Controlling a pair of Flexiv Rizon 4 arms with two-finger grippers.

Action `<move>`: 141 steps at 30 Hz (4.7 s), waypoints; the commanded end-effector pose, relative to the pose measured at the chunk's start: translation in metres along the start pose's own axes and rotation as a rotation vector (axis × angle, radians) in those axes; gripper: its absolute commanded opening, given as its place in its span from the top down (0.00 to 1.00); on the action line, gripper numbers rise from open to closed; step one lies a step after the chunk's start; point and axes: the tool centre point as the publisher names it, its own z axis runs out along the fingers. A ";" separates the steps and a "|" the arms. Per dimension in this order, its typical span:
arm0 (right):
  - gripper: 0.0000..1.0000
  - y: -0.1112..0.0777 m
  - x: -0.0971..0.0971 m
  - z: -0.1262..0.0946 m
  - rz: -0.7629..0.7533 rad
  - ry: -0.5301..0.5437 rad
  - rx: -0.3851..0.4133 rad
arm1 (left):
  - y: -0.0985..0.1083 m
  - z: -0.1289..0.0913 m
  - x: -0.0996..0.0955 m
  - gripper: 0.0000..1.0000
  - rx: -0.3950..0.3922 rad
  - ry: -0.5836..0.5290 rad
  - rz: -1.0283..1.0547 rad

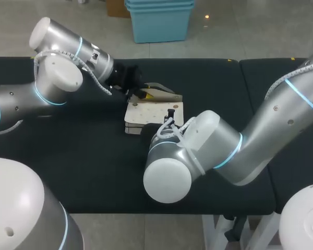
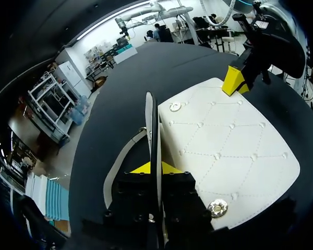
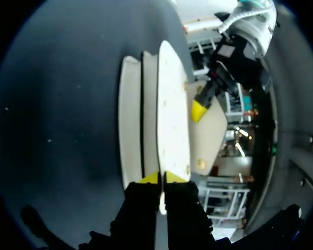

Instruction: Pick up the bag, open it, inspect its contents, close it, and place it on the opposite side

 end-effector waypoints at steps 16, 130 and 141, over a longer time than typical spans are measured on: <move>0.00 -0.009 -0.049 -0.036 0.067 -0.025 -0.052 | -0.023 -0.033 -0.012 1.00 0.052 -0.011 -0.050; 1.00 0.020 -0.073 -0.007 -0.010 0.483 -0.068 | -0.101 -0.111 0.002 1.00 0.073 -0.198 -0.084; 1.00 0.022 -0.083 0.006 0.011 0.488 -0.052 | -0.109 -0.119 0.007 1.00 0.098 -0.205 -0.057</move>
